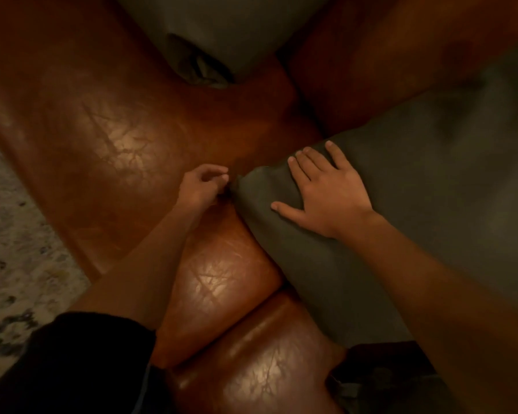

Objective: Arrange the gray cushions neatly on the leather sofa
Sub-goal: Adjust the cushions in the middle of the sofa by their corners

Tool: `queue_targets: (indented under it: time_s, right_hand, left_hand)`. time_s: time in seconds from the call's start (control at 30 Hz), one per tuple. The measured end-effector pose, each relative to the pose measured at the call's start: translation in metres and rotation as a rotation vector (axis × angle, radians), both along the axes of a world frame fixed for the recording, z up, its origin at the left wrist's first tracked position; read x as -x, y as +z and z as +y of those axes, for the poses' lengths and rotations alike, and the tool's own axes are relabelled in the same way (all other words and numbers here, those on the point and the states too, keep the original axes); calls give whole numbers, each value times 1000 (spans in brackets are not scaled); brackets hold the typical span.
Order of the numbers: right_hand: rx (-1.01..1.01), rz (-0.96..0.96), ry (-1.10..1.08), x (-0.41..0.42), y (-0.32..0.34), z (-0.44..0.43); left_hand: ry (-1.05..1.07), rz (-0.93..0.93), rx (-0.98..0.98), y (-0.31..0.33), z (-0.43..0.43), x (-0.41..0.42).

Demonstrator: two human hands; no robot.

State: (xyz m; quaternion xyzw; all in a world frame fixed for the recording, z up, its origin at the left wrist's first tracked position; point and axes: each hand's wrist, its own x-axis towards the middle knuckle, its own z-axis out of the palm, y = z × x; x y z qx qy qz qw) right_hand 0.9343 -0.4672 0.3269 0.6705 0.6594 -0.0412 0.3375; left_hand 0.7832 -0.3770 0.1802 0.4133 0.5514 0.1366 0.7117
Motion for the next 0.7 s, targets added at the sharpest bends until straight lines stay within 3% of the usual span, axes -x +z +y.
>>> queue_targets:
  time_s: [0.27, 0.5, 0.63, 0.7]
  right_hand:
    - [-2, -11, 23, 2, -1, -1]
    - [-5, -6, 19, 1, 2, -4]
    - [-8, 1, 17, 1, 1, -5]
    - [-5, -2, 13, 2, -1, -4]
  left_hand:
    - [-2, 66, 282, 9, -2, -20]
    - [114, 139, 310, 8, 5, -10]
    - [169, 241, 200, -2, 17, 17]
    - [121, 197, 197, 1, 22, 21]
